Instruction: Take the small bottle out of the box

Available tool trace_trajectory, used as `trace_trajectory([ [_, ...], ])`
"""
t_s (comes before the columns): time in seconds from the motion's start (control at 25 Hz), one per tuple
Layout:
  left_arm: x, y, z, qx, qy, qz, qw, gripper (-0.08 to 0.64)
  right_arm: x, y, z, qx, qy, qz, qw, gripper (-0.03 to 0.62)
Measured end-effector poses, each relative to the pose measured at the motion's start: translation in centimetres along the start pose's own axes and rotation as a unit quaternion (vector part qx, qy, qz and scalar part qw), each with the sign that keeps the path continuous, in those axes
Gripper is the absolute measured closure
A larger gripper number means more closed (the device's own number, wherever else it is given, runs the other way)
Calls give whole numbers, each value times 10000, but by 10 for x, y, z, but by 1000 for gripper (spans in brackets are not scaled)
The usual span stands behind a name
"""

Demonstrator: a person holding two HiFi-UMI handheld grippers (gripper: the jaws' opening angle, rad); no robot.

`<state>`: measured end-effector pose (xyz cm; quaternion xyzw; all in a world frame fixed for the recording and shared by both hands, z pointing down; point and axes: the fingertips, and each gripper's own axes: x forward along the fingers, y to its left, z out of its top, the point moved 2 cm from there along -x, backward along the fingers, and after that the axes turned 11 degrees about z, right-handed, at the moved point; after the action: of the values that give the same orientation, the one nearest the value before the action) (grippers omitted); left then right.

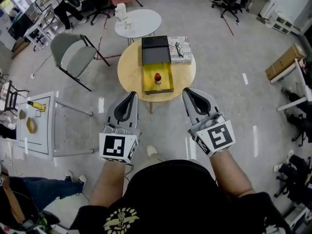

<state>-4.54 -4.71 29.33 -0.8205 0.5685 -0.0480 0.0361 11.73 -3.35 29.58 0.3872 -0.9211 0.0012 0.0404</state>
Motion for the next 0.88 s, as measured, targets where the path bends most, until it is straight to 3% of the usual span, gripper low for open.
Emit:
trace_trajectory([
  [0.88, 24, 79, -1, -76, -237, -289, 9993, 545, 63, 21, 14, -116, 7, -426, 9990, 580],
])
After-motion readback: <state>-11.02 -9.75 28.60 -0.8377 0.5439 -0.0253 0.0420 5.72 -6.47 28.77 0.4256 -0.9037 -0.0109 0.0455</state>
